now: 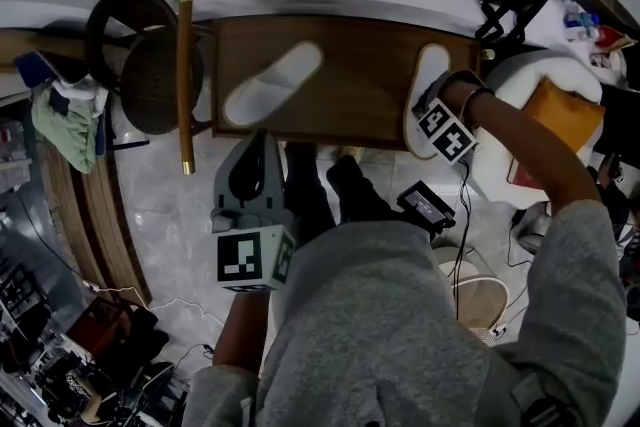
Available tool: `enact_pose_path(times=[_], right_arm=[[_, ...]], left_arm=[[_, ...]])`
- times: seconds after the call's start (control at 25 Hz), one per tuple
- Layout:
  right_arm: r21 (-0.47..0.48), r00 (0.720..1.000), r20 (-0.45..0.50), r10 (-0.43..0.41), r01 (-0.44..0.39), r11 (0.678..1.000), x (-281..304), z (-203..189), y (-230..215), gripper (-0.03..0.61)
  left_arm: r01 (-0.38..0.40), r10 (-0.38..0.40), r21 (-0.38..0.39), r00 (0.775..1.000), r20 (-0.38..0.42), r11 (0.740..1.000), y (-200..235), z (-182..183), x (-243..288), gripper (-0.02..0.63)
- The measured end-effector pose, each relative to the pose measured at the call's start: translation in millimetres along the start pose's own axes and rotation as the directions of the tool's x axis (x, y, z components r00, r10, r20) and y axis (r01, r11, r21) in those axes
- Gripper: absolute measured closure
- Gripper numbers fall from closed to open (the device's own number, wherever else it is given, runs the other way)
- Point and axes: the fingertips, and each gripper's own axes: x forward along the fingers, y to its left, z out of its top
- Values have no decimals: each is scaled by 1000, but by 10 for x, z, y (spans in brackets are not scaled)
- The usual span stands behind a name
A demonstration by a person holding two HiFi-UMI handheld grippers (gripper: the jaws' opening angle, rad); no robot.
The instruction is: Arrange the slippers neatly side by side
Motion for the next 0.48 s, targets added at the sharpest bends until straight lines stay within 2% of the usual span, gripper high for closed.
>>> enact_pose_path(times=[0.12, 0.24, 0.36, 0.48], right_arm=[[123, 995, 97, -33, 21, 992, -98, 116, -49, 545], [245, 983, 171, -73, 30, 969, -187, 166, -99, 545], [353, 968, 224, -110, 24, 935, -247, 173, -141, 546], [460, 948, 275, -160, 16, 888, -337, 170, -210, 546]], left_arm=[[6, -6, 3, 1000, -1, 1000, -18, 5, 7, 598], [13, -13, 5, 1000, 1, 1000, -32, 25, 19, 598], [20, -20, 10, 1000, 4, 1000, -48, 43, 22, 598], [26, -26, 16, 1000, 10, 1000, -51, 64, 22, 598]])
